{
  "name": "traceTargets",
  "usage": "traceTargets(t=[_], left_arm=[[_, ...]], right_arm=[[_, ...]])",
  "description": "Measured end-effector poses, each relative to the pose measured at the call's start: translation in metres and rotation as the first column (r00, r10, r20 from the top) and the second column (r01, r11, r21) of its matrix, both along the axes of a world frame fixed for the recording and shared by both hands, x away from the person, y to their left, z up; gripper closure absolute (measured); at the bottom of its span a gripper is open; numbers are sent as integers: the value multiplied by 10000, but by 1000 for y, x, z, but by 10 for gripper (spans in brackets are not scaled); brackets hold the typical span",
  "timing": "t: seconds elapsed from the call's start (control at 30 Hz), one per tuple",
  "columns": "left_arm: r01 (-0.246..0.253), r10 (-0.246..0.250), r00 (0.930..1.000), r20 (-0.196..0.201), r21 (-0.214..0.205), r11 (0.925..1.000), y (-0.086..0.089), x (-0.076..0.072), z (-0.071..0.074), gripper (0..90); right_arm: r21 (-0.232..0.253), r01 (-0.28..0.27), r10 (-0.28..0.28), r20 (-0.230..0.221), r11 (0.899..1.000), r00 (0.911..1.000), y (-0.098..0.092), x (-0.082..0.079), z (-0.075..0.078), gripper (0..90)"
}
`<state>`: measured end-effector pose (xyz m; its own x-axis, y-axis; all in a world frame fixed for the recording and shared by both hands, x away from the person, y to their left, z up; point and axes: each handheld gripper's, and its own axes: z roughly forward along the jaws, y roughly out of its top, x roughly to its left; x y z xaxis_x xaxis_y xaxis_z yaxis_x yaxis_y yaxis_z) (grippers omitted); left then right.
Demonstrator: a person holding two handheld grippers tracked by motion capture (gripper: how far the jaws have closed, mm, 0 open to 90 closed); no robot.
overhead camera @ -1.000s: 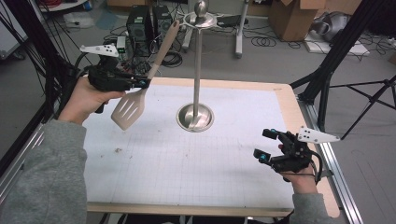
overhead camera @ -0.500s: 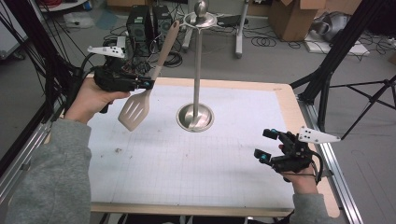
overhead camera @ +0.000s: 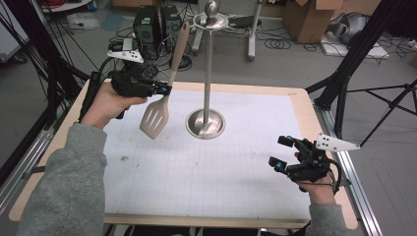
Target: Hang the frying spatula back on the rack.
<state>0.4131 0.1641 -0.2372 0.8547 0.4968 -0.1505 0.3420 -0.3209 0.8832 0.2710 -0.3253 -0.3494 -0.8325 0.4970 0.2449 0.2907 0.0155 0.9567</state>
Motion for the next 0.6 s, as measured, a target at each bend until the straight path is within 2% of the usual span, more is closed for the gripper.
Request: traceTargets(t=[0.6], left_arm=[[-30,29,10000,86,144,9999,-12,5,-5,774]], right_arm=[[51,30,-31,83,10000,10000,0,-1,1,60]])
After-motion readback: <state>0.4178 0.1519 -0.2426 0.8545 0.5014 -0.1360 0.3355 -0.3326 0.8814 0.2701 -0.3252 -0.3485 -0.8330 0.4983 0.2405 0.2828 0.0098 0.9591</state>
